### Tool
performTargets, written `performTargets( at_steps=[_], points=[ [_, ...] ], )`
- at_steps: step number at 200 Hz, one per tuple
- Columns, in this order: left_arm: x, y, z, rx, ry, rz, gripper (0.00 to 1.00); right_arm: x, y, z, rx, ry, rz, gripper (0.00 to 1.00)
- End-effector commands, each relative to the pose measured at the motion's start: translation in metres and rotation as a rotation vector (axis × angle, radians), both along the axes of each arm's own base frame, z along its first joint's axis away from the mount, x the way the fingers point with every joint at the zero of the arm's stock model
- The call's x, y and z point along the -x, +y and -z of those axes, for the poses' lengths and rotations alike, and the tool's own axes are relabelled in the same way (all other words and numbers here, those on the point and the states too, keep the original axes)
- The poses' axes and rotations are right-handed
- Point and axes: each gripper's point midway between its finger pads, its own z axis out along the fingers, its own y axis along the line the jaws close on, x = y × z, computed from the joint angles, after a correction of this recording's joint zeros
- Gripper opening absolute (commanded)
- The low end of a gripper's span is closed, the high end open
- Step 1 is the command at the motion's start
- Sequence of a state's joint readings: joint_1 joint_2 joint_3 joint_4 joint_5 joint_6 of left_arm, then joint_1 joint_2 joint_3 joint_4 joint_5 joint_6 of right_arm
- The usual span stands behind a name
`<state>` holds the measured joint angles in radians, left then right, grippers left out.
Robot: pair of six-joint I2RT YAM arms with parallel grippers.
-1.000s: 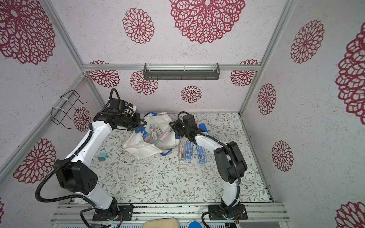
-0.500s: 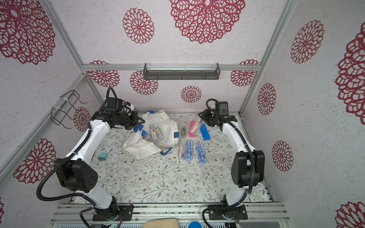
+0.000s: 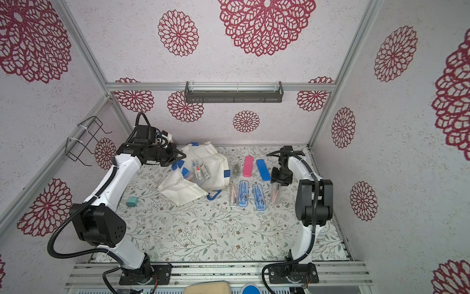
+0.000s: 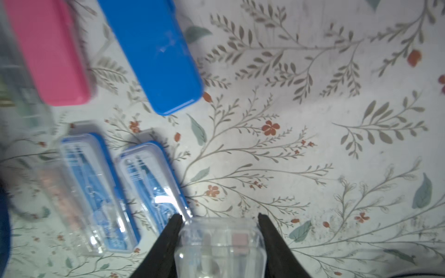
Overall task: Take out the compass set from the canvas bag
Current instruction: Place the compass set at the center of the board.
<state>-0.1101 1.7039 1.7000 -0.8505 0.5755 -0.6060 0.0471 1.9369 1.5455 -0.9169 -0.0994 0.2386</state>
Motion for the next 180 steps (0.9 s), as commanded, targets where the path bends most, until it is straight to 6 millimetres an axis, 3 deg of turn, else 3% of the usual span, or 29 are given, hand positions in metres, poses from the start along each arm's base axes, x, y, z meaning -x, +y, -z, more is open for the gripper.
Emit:
performTargets(
  at_steps=[1, 44, 71, 99, 123, 147, 164, 180],
  points=[
    [-0.006, -0.007, -0.025, 0.041, -0.09, 0.045, 0.0, 0.008, -0.01, 0.008, 0.1, 0.034, -0.052, 0.14],
    [-0.002, -0.008, -0.024, 0.048, -0.083, 0.046, 0.0, 0.007, 0.004, 0.034, 0.184, 0.044, -0.093, 0.18],
    [0.002, -0.008, -0.024, 0.05, -0.077, 0.042, 0.0, 0.006, 0.002, 0.039, 0.198, 0.029, -0.069, 0.21],
    [0.006, -0.012, -0.024, 0.048, -0.074, 0.045, 0.0, 0.004, 0.003, 0.034, 0.191, 0.005, -0.062, 0.41],
    [0.009, -0.017, -0.023, 0.046, -0.067, 0.052, 0.0, -0.001, 0.004, 0.016, 0.177, -0.047, -0.045, 0.58],
    [0.011, -0.02, -0.023, 0.047, -0.068, 0.058, 0.0, -0.007, 0.007, -0.012, 0.153, -0.11, -0.022, 0.66],
    [0.012, -0.024, -0.024, 0.05, -0.066, 0.063, 0.0, -0.011, 0.011, -0.035, 0.133, -0.147, 0.008, 0.64],
    [0.013, -0.028, -0.026, 0.052, -0.068, 0.07, 0.0, -0.019, 0.033, -0.072, 0.035, -0.254, 0.02, 0.59]
  ],
)
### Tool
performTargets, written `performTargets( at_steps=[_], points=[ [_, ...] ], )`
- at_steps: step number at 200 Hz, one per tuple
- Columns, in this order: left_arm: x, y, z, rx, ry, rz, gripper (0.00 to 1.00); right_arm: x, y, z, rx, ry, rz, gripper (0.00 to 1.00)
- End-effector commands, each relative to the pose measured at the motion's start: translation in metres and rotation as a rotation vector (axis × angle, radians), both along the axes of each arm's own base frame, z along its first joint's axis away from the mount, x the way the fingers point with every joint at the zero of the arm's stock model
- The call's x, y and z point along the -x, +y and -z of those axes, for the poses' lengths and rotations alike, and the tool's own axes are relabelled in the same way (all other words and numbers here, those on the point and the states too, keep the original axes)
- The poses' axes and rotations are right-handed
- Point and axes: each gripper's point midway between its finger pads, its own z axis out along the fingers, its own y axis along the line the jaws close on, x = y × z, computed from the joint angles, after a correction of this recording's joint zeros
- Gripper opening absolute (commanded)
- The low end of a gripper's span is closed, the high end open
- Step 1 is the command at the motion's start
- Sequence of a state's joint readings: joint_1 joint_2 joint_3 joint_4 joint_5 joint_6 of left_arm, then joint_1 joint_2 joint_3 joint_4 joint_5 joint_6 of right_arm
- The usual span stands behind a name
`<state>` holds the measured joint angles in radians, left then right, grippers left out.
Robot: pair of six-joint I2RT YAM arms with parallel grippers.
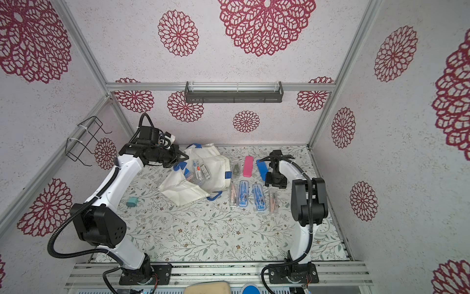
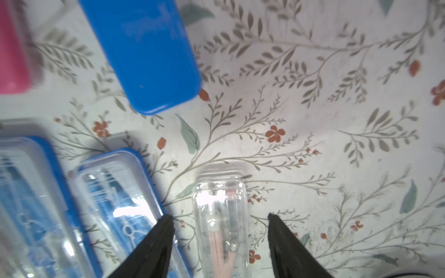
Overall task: Take out the compass set from the canvas bag
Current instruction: Place the compass set at the center of the board, then pick up the compass set from the canvas bag.
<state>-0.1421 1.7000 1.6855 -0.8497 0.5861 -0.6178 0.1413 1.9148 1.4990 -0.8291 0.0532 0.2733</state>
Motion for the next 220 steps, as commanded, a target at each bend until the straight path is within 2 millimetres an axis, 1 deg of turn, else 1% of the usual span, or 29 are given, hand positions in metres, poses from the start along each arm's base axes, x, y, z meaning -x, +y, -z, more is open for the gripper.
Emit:
performTargets(
  at_steps=[1, 11, 24, 37, 48, 60, 73, 90, 100, 114, 127, 137, 146, 147, 148, 177, 193, 220],
  points=[
    [0.006, -0.013, -0.029, 0.041, -0.086, 0.038, 0.0, -0.012, 0.022, -0.076, -0.112, -0.188, 0.036, 0.59],
    [0.007, -0.016, -0.029, 0.042, -0.085, 0.043, 0.0, -0.016, 0.048, -0.103, -0.223, -0.261, 0.028, 0.54],
    [0.007, -0.018, -0.029, 0.037, -0.086, 0.045, 0.0, -0.017, 0.089, -0.131, -0.369, -0.332, 0.011, 0.48],
    [0.008, -0.02, -0.027, 0.031, -0.079, 0.045, 0.0, -0.015, 0.134, -0.151, -0.51, -0.374, -0.01, 0.43],
    [0.008, -0.021, -0.028, 0.029, -0.079, 0.043, 0.0, -0.009, 0.173, -0.16, -0.616, -0.383, -0.028, 0.41],
    [0.009, -0.023, -0.028, 0.023, -0.078, 0.04, 0.0, 0.0, 0.214, -0.161, -0.709, -0.365, -0.041, 0.38],
    [0.01, -0.022, -0.027, 0.009, -0.076, 0.029, 0.0, 0.009, 0.251, -0.159, -0.795, -0.333, -0.05, 0.36],
    [0.012, -0.021, -0.025, -0.004, -0.066, 0.018, 0.0, 0.02, 0.29, -0.145, -0.873, -0.265, -0.038, 0.34],
    [0.013, -0.02, -0.024, -0.015, -0.065, 0.008, 0.0, 0.028, 0.311, -0.131, -0.913, -0.199, -0.036, 0.34],
    [0.013, -0.016, -0.023, -0.033, -0.064, -0.011, 0.0, 0.042, 0.337, -0.109, -0.94, -0.09, -0.056, 0.31],
    [0.011, -0.012, -0.022, -0.059, -0.065, -0.034, 0.0, 0.058, 0.358, -0.092, -0.917, -0.009, -0.118, 0.28],
    [0.01, -0.007, -0.022, -0.084, -0.061, -0.054, 0.0, 0.071, 0.372, -0.085, -0.899, 0.032, -0.18, 0.28],
    [0.008, -0.004, -0.023, -0.103, -0.063, -0.068, 0.0, 0.08, 0.385, -0.082, -0.905, 0.065, -0.23, 0.27],
    [0.008, -0.004, -0.023, -0.104, -0.064, -0.069, 0.0, 0.081, 0.387, -0.084, -0.908, 0.065, -0.236, 0.27],
    [0.008, -0.003, -0.022, -0.107, -0.063, -0.07, 0.0, 0.082, 0.388, -0.081, -0.906, 0.072, -0.239, 0.27],
    [0.001, 0.002, -0.024, -0.134, -0.073, -0.092, 0.0, 0.112, 0.426, -0.083, -1.026, 0.167, -0.363, 0.28],
    [-0.002, 0.001, -0.022, -0.135, -0.069, -0.092, 0.0, 0.122, 0.437, -0.083, -1.052, 0.2, -0.404, 0.28],
    [-0.007, 0.0, -0.025, -0.132, -0.076, -0.091, 0.0, 0.13, 0.451, -0.094, -1.085, 0.216, -0.47, 0.28]
  ],
)
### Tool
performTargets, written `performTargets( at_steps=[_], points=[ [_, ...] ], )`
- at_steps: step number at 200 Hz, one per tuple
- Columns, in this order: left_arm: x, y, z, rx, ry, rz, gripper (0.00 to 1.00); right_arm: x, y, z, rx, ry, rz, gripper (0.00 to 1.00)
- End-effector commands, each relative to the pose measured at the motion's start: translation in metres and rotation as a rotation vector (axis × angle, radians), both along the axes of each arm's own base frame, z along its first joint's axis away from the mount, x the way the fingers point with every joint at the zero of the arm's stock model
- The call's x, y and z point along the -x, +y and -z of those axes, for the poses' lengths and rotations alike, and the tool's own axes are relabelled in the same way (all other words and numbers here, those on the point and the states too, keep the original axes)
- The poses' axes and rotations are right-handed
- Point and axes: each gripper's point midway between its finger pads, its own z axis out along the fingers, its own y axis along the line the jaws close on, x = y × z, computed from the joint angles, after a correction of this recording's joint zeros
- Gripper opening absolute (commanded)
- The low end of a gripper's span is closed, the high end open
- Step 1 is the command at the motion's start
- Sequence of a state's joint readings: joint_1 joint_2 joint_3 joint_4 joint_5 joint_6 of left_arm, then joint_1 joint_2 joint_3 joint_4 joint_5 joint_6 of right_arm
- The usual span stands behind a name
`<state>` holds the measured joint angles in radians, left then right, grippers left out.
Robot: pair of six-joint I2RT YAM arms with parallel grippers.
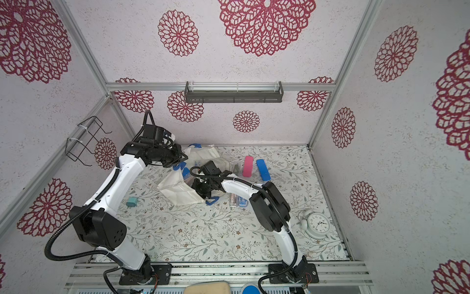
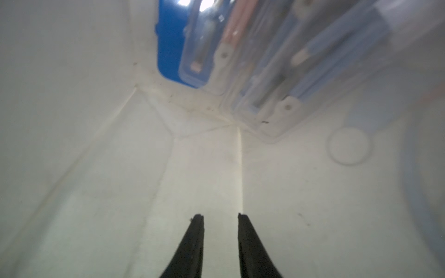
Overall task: Take out the compass set from the canvas bag
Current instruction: Pick up the compass set from the canvas bag.
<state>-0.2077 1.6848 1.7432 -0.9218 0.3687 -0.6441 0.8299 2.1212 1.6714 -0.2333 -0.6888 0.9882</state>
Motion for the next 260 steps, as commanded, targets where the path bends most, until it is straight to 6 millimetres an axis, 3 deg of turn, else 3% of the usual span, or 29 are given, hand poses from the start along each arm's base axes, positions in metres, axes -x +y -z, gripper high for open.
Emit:
performTargets(
  at_steps=[1, 47, 71, 104, 156, 195, 260],
  points=[
    [-0.009, -0.005, -0.02, 0.014, -0.062, 0.008, 0.0, 0.014, 0.021, -0.032, -0.113, -0.009, -0.104, 0.28],
    [-0.01, -0.016, -0.027, 0.057, -0.07, 0.059, 0.0, 0.001, 0.019, -0.027, -0.037, -0.053, -0.064, 0.3],
    [-0.001, -0.02, -0.026, 0.068, -0.065, 0.083, 0.0, -0.03, -0.016, -0.014, 0.102, -0.122, 0.073, 0.4],
    [0.013, -0.02, -0.016, 0.078, -0.039, 0.091, 0.0, -0.074, -0.065, -0.011, 0.27, -0.251, 0.219, 0.51],
    [0.024, -0.022, -0.009, 0.086, -0.022, 0.094, 0.0, -0.111, -0.098, 0.01, 0.507, -0.407, 0.279, 0.57],
    [0.025, -0.025, -0.006, 0.087, -0.015, 0.099, 0.0, -0.135, -0.093, 0.014, 0.48, -0.493, 0.323, 0.64],
    [0.025, -0.028, -0.002, 0.091, -0.003, 0.106, 0.0, -0.157, -0.086, 0.04, 0.445, -0.414, 0.396, 0.65]
  ],
)
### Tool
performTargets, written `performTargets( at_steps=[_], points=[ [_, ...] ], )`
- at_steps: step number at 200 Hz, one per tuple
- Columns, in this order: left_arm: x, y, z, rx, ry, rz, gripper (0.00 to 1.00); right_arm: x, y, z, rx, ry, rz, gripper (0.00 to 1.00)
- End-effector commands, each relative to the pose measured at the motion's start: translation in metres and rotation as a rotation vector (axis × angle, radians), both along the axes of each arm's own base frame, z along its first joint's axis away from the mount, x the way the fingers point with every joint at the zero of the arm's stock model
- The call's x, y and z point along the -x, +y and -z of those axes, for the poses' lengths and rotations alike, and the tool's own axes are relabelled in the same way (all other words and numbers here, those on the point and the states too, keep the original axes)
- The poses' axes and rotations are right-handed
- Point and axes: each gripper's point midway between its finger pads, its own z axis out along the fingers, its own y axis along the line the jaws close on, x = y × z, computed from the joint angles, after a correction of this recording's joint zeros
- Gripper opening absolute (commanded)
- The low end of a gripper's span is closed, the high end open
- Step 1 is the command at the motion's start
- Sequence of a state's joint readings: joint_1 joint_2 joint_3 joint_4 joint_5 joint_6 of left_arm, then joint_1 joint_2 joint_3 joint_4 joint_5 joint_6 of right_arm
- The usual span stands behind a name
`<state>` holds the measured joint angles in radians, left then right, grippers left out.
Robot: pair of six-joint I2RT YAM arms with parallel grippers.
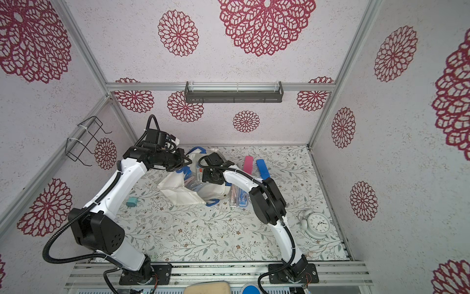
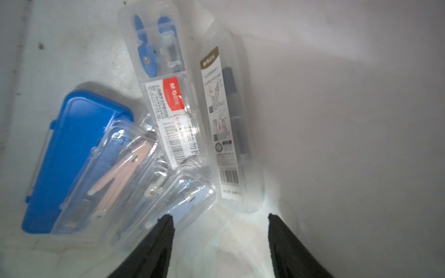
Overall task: Take out the compass set from the canvas bag
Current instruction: Pick up the compass set from the canvas bag.
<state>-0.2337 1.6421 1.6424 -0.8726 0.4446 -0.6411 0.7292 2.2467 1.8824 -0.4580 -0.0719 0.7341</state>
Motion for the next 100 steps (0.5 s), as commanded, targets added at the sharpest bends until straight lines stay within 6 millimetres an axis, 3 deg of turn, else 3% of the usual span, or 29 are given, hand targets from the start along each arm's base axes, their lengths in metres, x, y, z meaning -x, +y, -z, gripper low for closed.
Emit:
performTargets(
  at_steps=[1, 46, 100],
  points=[
    [0.006, -0.008, -0.013, 0.039, -0.022, 0.027, 0.0, -0.023, -0.003, -0.007, -0.039, -0.026, 0.073, 0.65],
    [0.006, -0.013, -0.01, 0.039, -0.012, 0.035, 0.0, -0.032, -0.004, 0.021, -0.121, 0.064, 0.139, 0.65],
    [0.007, -0.016, -0.008, 0.035, -0.006, 0.036, 0.0, -0.038, -0.003, 0.04, -0.336, 0.155, 0.206, 0.58]
  ],
)
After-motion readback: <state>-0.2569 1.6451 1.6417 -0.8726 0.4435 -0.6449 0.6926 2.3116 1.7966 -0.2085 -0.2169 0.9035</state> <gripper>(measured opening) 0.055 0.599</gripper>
